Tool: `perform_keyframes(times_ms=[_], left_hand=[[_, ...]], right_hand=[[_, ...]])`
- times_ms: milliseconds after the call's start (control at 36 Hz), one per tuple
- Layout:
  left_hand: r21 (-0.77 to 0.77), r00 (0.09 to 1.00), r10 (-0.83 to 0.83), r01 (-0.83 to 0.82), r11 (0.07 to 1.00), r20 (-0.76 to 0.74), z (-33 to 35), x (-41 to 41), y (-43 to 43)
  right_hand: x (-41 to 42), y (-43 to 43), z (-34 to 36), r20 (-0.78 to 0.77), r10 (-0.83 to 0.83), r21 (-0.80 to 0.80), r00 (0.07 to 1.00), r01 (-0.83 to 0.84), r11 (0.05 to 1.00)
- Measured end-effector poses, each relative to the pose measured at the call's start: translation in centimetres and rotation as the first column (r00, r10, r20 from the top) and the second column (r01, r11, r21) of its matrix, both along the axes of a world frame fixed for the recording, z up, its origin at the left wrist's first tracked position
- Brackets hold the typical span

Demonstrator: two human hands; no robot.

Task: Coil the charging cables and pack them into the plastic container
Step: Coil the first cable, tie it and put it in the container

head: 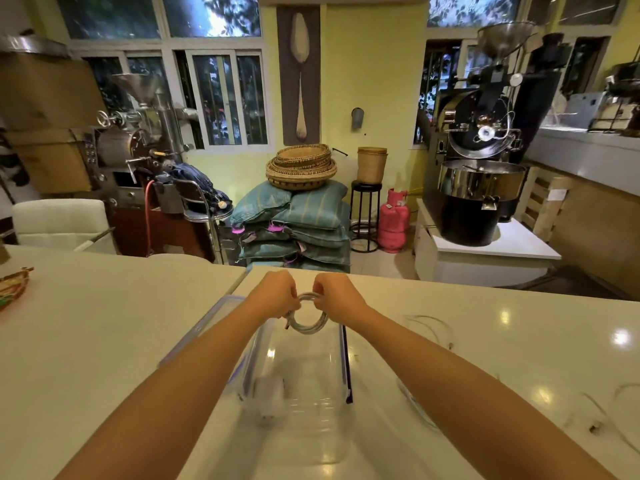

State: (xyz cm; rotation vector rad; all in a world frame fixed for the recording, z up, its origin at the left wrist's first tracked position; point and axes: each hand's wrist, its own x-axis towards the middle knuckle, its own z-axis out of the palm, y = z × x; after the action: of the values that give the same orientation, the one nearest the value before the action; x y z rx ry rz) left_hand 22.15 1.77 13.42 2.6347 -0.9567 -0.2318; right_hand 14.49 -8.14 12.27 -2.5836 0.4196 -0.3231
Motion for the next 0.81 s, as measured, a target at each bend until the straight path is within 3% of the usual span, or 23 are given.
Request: perform_keyframes(times_ms=[139,361,611,806], left_hand=[[0.178,0.993,0.034,-0.054,0.982,0.116,-2.7,1.0,-0.7],[0.370,0.975,-0.053,-0.031,0.928,0.216,-5.8,1.8,-1.9],[0.411,0.973,-0.088,-0.008,0.912,0.213,-7.1,2.5,-2.1],[0.346,0.968,-0.086,-0.001,0.938,0.237,-7.2,2.3,-1.7]], right_hand=[[2.3,0.6,-2.3,-0.110,-0.018,-0.048,0.994,0.012,0.999],[4.2,1.6,-4.6,-0.258,-0.088,-0.104,0.962,0.063,0.993],[4.8,2.0,-6.1,-0.230,-0.141,-0.033,0.963,0.137,0.990],[4.7,1.9,-6.1,-0.232,-0.139,-0.032,0.963,0.135,0.990]])
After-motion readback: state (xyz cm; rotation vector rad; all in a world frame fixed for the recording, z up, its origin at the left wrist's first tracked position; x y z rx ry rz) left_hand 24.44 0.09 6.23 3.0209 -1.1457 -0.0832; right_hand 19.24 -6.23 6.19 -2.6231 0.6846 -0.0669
